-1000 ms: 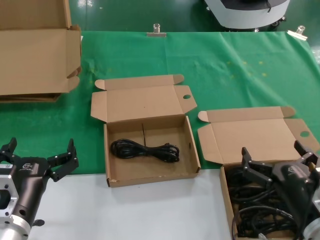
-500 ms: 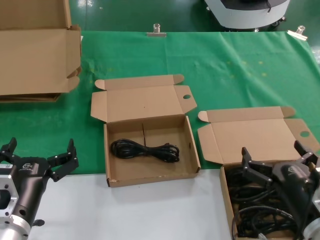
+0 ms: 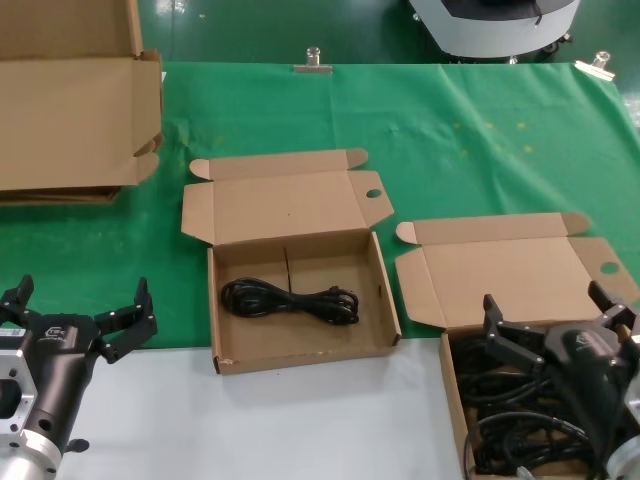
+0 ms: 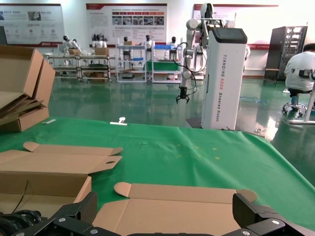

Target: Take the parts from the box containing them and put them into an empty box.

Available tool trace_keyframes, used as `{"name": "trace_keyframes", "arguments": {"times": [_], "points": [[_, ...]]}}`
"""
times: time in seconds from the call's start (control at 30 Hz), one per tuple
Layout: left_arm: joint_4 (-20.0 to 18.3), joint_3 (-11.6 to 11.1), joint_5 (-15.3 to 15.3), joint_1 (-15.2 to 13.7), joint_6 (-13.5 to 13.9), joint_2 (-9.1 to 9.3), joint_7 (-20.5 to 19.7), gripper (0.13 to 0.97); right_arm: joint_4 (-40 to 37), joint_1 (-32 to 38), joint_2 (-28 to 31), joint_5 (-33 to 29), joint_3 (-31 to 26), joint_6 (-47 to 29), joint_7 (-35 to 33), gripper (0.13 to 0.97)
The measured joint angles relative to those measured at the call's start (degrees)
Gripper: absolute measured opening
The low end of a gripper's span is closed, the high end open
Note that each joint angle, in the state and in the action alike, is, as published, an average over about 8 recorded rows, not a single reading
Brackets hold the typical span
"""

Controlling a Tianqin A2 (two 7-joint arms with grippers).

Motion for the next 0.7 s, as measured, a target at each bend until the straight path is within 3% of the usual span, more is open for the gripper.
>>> {"name": "trace_keyframes", "arguments": {"times": [0.7], "points": [[0.00, 0.00, 0.00, 0.00, 0.00, 0.00, 0.00, 0.966, 0.00, 0.00, 0.00, 0.00, 0.00, 0.00, 0.00, 0.966]]}}
